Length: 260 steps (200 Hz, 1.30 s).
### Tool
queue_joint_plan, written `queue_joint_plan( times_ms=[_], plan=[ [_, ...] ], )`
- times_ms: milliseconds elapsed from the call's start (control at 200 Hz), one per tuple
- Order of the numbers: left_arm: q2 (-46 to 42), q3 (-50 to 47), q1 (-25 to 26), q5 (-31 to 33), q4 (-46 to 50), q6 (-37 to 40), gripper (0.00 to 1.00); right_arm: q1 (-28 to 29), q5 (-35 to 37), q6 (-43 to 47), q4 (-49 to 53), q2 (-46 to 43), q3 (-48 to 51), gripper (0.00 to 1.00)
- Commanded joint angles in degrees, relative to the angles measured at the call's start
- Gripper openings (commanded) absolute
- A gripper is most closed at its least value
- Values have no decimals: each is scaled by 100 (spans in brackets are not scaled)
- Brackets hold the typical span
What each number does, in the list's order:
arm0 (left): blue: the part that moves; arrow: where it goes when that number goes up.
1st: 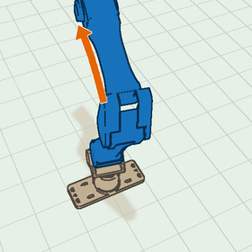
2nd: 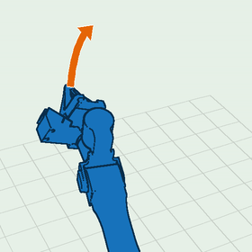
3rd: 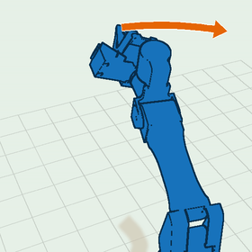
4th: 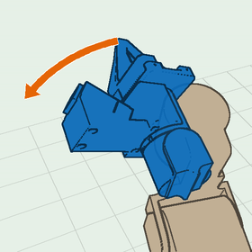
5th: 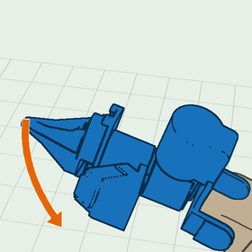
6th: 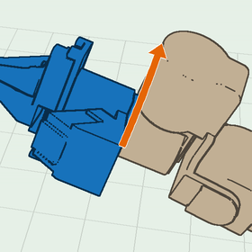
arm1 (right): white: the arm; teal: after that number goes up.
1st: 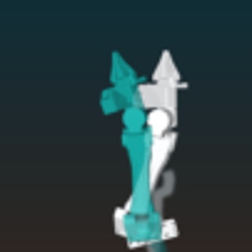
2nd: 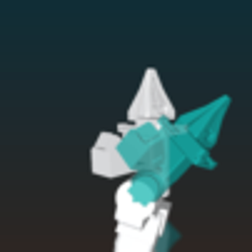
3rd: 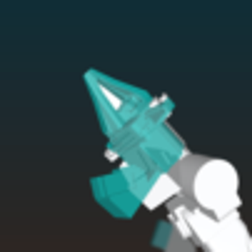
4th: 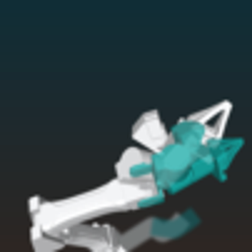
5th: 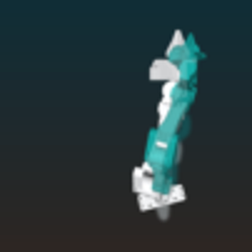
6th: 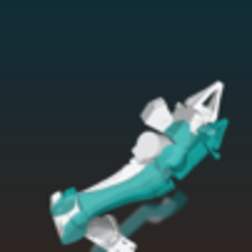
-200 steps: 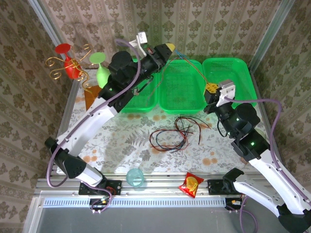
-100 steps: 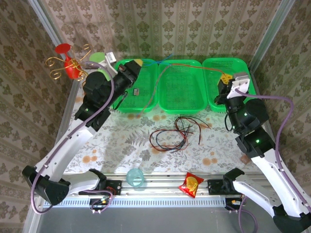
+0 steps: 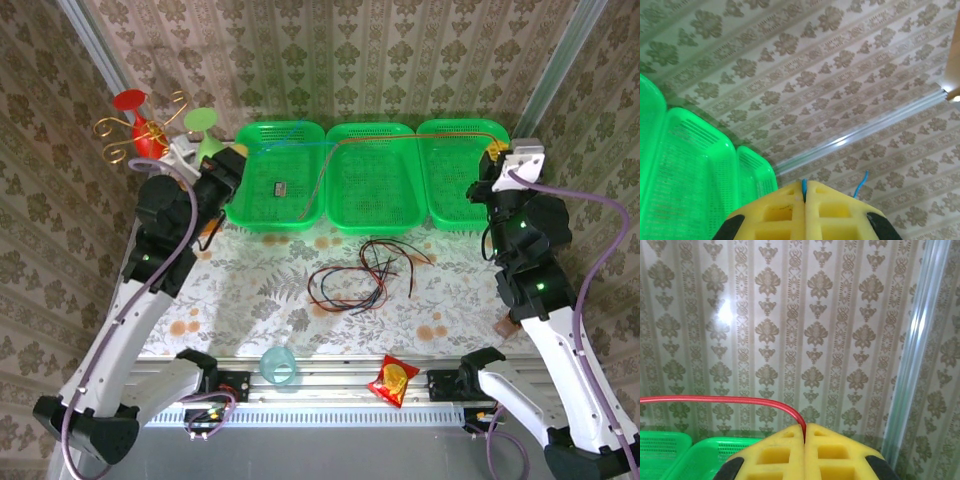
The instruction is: Untangle the cables
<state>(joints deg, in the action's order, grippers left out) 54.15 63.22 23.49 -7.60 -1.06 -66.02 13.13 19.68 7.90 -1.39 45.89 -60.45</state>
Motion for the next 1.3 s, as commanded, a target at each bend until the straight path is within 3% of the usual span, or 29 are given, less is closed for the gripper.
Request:
queue_joint_plan(
  times_ms=[0, 575, 1060, 1220, 1295],
  plan=[
    [-314, -132, -387, -40, 364, 1, 0, -228, 180, 103, -55, 13, -252, 0],
    [-1499, -1057, -2739, -1391, 1371, -171, 0, -927, 118, -43, -166, 346, -659, 0],
    [-1952, -1935, -4279, -2024, 1177, -728, 0, -1370, 987, -51, -188, 447, -881, 0],
    [-2074, -2582, -4672, -2180, 287, -1702, 0, -1529, 1288, -179, -200, 483, -916, 0],
    [-2069, -2548, -4686, -2143, 323, -1620, 0, -1558, 1254, -277, -177, 485, -899, 0]
  ],
)
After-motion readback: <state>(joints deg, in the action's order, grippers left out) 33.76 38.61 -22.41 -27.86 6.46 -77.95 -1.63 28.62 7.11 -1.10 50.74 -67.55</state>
